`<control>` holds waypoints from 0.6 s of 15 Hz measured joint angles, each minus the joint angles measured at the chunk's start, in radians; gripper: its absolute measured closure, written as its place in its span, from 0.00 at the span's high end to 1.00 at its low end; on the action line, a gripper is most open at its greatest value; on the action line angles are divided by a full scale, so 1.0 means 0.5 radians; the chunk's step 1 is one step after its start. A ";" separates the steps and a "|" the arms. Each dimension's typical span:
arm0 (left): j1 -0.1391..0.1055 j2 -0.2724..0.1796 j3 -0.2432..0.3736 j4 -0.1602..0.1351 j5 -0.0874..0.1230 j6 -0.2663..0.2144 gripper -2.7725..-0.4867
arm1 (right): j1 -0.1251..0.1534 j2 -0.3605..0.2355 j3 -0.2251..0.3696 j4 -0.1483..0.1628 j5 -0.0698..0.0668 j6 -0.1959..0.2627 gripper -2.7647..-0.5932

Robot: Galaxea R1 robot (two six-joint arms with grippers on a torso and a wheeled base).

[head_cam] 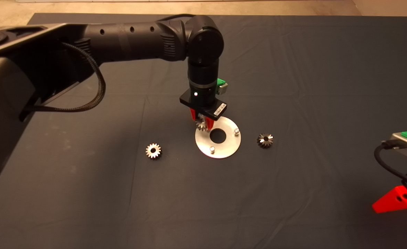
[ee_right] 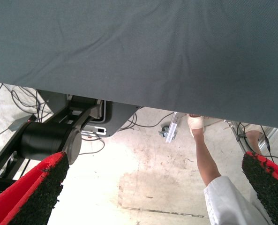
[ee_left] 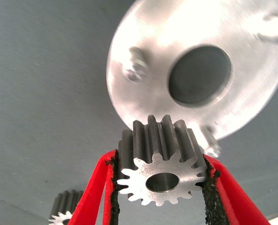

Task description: Install three planetary gears onto the carrier pins

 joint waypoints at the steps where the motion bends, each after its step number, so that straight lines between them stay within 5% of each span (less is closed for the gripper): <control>1: 0.000 -0.001 0.026 -0.003 0.001 0.000 0.19 | 0.000 0.000 0.000 0.000 0.000 0.000 0.99; 9: -0.004 -0.001 0.349 -0.041 0.002 -0.084 0.19 | 0.000 0.000 0.000 0.000 0.000 -0.001 0.99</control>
